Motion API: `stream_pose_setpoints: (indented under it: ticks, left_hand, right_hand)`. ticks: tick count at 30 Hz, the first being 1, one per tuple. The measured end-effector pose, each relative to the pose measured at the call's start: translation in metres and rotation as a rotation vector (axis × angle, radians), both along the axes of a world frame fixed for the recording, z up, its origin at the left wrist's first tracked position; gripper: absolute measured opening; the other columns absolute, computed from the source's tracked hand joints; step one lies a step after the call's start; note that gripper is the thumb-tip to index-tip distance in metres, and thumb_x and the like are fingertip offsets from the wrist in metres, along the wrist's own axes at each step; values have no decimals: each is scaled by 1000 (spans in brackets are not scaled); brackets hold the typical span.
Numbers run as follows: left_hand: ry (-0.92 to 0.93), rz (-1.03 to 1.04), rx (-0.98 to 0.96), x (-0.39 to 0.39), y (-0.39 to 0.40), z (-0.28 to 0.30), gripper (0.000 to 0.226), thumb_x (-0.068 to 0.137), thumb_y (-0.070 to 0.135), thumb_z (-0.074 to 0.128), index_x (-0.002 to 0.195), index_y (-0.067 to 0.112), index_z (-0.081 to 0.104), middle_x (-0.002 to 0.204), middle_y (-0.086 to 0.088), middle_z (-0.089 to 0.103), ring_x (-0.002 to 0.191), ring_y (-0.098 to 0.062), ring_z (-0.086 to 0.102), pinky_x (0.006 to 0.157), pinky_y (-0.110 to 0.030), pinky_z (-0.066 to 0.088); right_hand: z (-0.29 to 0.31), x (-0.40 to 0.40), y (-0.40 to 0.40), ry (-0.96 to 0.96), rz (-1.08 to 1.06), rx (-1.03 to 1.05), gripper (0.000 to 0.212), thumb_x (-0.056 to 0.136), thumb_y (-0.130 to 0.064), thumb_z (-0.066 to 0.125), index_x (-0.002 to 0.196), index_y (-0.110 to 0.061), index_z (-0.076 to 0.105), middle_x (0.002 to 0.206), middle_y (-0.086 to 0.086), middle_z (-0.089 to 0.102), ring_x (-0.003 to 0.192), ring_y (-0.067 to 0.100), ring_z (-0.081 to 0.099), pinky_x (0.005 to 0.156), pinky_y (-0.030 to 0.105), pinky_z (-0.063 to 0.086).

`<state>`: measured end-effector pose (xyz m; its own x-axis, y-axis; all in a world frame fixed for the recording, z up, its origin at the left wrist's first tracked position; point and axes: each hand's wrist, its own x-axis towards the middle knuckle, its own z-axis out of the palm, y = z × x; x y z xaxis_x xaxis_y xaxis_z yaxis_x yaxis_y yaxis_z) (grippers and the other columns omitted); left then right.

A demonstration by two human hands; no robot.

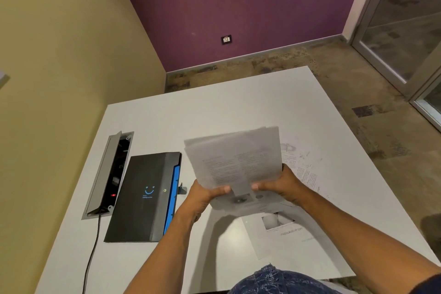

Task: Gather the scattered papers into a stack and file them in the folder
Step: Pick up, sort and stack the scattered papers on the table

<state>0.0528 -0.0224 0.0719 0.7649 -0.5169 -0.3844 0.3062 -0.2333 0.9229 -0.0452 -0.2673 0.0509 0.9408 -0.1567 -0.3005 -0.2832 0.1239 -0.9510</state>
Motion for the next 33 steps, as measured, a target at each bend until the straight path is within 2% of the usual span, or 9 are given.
stream_pose_setpoints:
  ticks: [4,8,11,13,18,22,25,28,33]
  left_hand:
    - [15,5,40,-5,4,-6,53,76,0,85,120,22,65,110,8,78,102,-7,73,83,-22,58]
    - [6,22,49,-8,6,-13,62,72,16,90,129,18,63,119,2,76,112,-15,71,93,-29,57]
    - [-26,39,24,-8,3,-13,56,77,18,87,129,17,64,118,1,76,110,-14,71,87,-26,59]
    - [-38,52,28,-9,-1,-12,53,78,22,86,126,18,65,116,1,76,109,-14,71,83,-25,59]
    - [-3,82,32,-11,-4,-17,50,80,27,84,127,21,66,117,0,75,113,-21,69,93,-40,58]
    - [40,135,9,-11,-4,-20,52,74,31,85,122,23,68,115,-3,76,114,-30,68,94,-57,58]
    - [92,178,-13,-11,-5,-22,50,74,32,83,121,22,68,112,-6,76,114,-34,67,92,-65,56]
    - [108,199,-18,-11,-4,-23,49,74,33,84,120,23,68,113,-9,76,115,-37,67,93,-68,54]
    - [130,180,-35,-10,-4,-22,48,74,28,84,118,22,69,114,-10,76,113,-35,69,99,-63,53]
  right_hand:
    - [-4,-5,5,38,-30,-26,61,63,-9,97,116,-22,69,112,2,77,110,17,72,98,40,57]
    - [-8,-9,8,68,-40,-61,56,64,-9,96,108,-27,67,108,-1,77,106,13,72,94,32,58]
    - [-6,-9,7,63,-53,-90,61,62,-17,99,114,-23,67,105,-3,77,103,13,73,86,27,60]
    - [-5,-10,6,21,-93,-49,52,66,-13,95,112,-20,71,102,-5,80,103,18,74,81,27,61]
    - [1,-13,9,-150,-269,26,51,83,-19,85,130,-20,64,117,3,76,110,23,72,96,47,59]
    - [11,-10,13,-232,-293,-40,78,92,-11,74,152,-46,39,129,3,69,118,18,68,91,37,59]
    - [18,-7,16,-245,-261,-95,75,99,-2,62,146,-58,42,141,-18,61,126,8,62,99,32,56]
    - [20,-4,18,-236,-234,-127,68,100,1,59,141,-52,52,137,-27,61,128,6,60,102,29,53]
    - [12,-2,19,-200,-253,-56,66,95,0,67,148,-37,50,131,-13,69,116,12,69,87,37,62]
